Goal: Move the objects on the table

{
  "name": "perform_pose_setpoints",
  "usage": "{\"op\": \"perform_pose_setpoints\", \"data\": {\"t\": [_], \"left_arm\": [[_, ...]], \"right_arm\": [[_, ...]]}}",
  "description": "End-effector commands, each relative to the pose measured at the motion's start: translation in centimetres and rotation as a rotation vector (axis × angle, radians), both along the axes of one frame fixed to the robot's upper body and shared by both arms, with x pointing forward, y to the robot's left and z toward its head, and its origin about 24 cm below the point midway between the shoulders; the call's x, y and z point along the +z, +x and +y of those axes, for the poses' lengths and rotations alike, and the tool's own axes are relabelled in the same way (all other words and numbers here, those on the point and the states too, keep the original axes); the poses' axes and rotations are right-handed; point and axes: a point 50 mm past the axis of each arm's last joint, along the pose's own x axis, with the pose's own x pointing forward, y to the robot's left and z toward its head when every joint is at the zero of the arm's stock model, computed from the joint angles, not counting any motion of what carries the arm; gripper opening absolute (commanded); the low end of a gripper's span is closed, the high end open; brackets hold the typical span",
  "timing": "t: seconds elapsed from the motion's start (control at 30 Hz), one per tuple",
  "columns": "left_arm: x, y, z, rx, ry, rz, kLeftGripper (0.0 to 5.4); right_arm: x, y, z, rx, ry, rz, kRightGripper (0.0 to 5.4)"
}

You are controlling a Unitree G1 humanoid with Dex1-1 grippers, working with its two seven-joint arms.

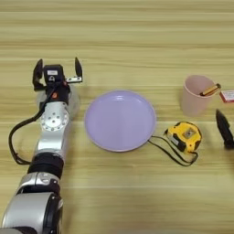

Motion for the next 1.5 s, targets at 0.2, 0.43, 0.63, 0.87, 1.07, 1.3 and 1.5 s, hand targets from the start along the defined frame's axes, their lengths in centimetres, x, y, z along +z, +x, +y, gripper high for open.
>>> {"op": "perform_pose_setpoints", "data": {"t": [0.2,0.43,0.63,0.87,1.07,1.3,1.5], "left_arm": [[0.5,0.3,-0.5,-0.007,0.007,-0.032,5.39],[0.5,0.2,-0.7,-0.012,0.012,-0.029,5.39],[0.4,0.2,-0.9,-0.014,0.004,-0.028,5.39],[0.4,0.2,-1.1,-0.017,-0.004,-0.027,5.39],[0.4,0.3,-1.3,-0.017,-0.009,-0.026,5.39],[0.4,0.3,-1.4,-0.015,-0.01,-0.027,5.39],[0.4,0.2,-1.5,-0.012,-0.009,-0.026,5.4]], "right_arm": [[-0.5,-0.2,2.9,0.214,0.03,0.043,5.4],[-2.1,0.5,4.5,0.272,-0.027,0.102,5.4],[-3.2,1.0,4.9,0.279,-0.069,0.136,5.4],[-4.4,1.8,5.2,0.278,-0.119,0.197,5.4],[-5.2,2.0,5.2,0.276,-0.129,0.24,5.4],[-5.9,2.1,5.5,0.293,-0.141,0.281,5.4],[-6.0,2.0,5.6,0.306,-0.139,0.281,4.76]]}}
